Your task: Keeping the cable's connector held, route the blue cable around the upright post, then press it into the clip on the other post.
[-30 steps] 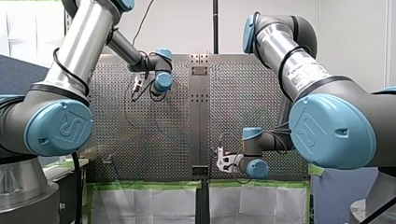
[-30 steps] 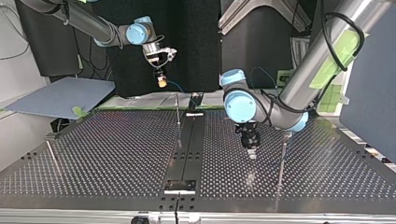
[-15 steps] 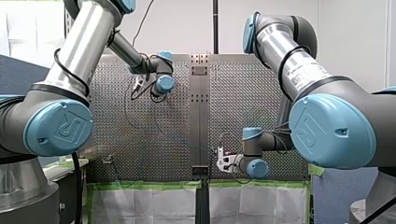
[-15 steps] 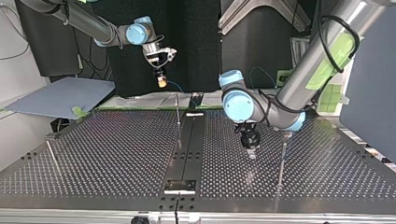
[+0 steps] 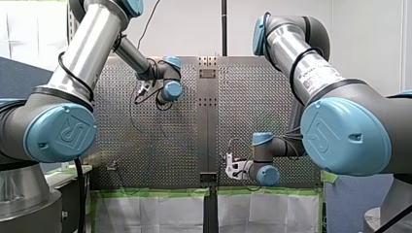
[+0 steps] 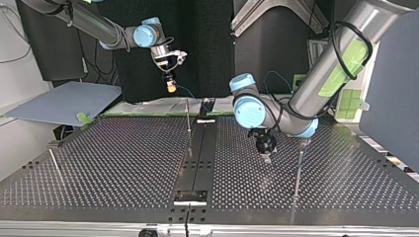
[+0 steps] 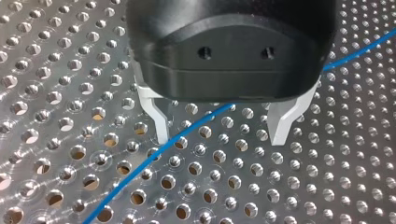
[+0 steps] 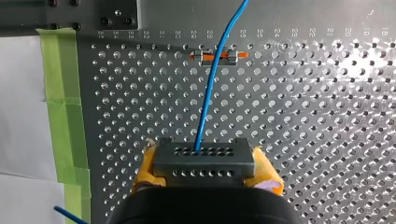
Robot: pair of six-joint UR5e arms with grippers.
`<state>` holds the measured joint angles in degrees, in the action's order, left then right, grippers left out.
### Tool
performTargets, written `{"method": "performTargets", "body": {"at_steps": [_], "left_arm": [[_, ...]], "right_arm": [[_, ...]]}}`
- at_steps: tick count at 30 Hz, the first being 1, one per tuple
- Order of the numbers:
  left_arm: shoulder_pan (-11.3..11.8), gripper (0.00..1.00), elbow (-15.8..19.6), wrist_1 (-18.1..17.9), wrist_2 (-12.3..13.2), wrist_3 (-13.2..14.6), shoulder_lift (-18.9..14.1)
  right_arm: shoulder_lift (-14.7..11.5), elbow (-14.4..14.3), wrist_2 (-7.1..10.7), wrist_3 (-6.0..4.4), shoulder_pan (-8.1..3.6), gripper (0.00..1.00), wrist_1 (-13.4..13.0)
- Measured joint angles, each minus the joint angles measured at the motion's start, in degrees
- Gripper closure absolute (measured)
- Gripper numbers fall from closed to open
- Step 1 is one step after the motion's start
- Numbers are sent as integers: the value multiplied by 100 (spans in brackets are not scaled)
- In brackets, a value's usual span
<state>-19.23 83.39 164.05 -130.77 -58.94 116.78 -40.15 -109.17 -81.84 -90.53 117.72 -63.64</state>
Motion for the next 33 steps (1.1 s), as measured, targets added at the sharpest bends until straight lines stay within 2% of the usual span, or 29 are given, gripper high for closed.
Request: {"method": "performTargets", "body": {"at_steps": [6, 25, 33], "left_arm": [[-18, 0, 0, 87, -40, 79, 26], [-262, 0, 0, 365, -213, 395, 575], [-303, 0, 0, 375, -219, 418, 719]], "right_arm": [[1, 1, 0, 1, 0, 100, 1], [-1, -2, 0, 16, -5, 100, 19], [-1, 0, 0, 16, -4, 100, 25]]}}
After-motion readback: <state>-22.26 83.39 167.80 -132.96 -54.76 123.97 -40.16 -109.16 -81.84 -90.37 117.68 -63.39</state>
